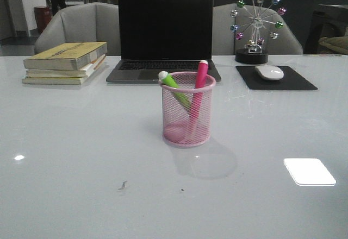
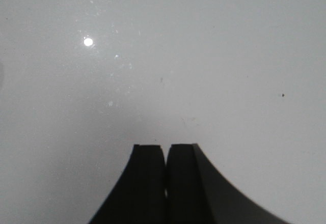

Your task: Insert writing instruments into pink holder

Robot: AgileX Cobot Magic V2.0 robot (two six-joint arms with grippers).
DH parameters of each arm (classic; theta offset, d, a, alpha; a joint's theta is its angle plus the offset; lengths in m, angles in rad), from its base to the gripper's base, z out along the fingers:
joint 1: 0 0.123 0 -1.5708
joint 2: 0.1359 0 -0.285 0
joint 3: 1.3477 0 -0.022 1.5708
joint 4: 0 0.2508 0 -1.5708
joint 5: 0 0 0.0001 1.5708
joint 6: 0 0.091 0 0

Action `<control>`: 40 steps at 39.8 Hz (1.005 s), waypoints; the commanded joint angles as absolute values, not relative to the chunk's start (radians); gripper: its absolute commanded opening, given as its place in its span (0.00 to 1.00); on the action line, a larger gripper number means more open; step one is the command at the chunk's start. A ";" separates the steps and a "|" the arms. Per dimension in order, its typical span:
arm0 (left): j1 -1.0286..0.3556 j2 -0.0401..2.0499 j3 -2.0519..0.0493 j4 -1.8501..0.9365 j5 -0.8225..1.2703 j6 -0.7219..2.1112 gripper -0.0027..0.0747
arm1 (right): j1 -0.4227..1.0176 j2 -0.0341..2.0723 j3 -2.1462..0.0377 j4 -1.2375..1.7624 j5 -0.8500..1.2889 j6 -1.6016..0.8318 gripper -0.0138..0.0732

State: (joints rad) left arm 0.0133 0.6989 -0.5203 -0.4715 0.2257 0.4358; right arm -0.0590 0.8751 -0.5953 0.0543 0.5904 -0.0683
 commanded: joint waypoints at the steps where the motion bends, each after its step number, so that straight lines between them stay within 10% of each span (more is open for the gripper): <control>1: 0.006 0.691 -0.550 -0.489 0.145 0.435 0.62 | -0.064 0.862 -0.621 0.065 0.528 -0.077 0.20; 40: 0.006 0.695 -0.550 -0.489 0.145 0.435 0.62 | 0.026 0.722 -0.603 0.067 0.441 -0.076 0.19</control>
